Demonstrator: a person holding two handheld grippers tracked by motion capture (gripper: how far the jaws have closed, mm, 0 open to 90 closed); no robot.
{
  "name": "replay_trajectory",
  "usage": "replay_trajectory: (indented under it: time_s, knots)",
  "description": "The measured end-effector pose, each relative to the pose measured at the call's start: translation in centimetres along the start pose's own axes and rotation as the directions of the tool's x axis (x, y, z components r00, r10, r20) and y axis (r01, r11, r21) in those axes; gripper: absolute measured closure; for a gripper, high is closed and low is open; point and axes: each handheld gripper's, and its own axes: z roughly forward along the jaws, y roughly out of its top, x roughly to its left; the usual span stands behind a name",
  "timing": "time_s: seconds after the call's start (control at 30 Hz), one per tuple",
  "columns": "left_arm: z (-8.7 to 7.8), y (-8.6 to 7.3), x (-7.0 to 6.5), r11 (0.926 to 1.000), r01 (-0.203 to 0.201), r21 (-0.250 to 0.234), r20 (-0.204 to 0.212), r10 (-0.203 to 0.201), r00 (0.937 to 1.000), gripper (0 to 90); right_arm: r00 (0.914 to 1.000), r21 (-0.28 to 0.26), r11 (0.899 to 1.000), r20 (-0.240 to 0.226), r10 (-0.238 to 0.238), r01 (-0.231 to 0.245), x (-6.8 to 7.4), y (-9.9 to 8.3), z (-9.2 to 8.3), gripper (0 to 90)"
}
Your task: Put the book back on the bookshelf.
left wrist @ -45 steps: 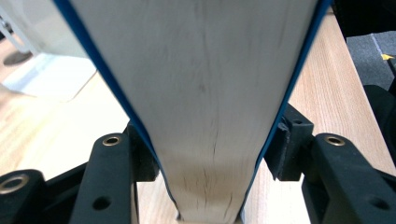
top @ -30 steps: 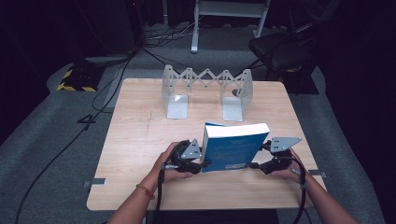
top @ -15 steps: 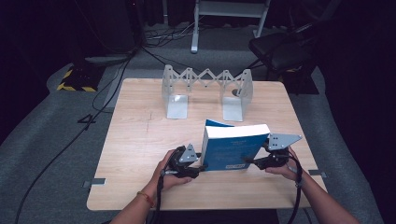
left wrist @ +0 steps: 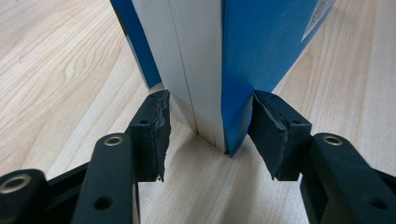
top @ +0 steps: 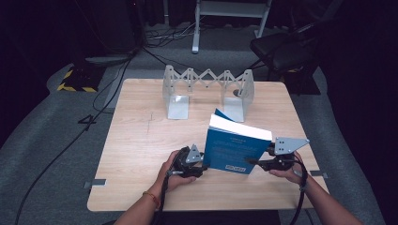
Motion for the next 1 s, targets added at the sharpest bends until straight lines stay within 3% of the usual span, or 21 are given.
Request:
replay_trajectory:
  time_s: [0.23,0.53,0.83,0.97,1.0]
  knots:
    - [0.3,0.3,0.2,1.0,-0.007,0.001,-0.031,0.007,0.9995,48.2,0.9997,-0.008,1.0,0.009,-0.021,0.021,0.7,0.5,-0.1,59.0]
    - [1.7,1.3,0.5,0.9999,-0.011,-0.012,-0.073,0.01,0.9972,48.2,0.9973,-0.038,0.999,0.065,-0.034,0.037,1.1,1.8,-0.3,54.2]
    - [3.2,2.4,0.9,0.9997,-0.02,-0.016,-0.113,0.018,0.9934,47.5,0.9854,-0.017,0.997,0.155,-0.071,0.074,1.6,3.1,-0.4,55.8]
    - [4.0,3.1,1.2,0.999,-0.043,-0.012,-0.135,0.041,0.9901,46.7,0.9815,-0.011,0.999,0.185,-0.048,0.051,1.4,3.0,-0.7,57.1]
    - [4.3,3.3,1.3,0.9993,-0.033,-0.016,-0.131,0.031,0.9909,46.1,0.9801,-0.009,0.999,0.193,-0.044,0.047,1.3,2.9,-0.8,57.3]
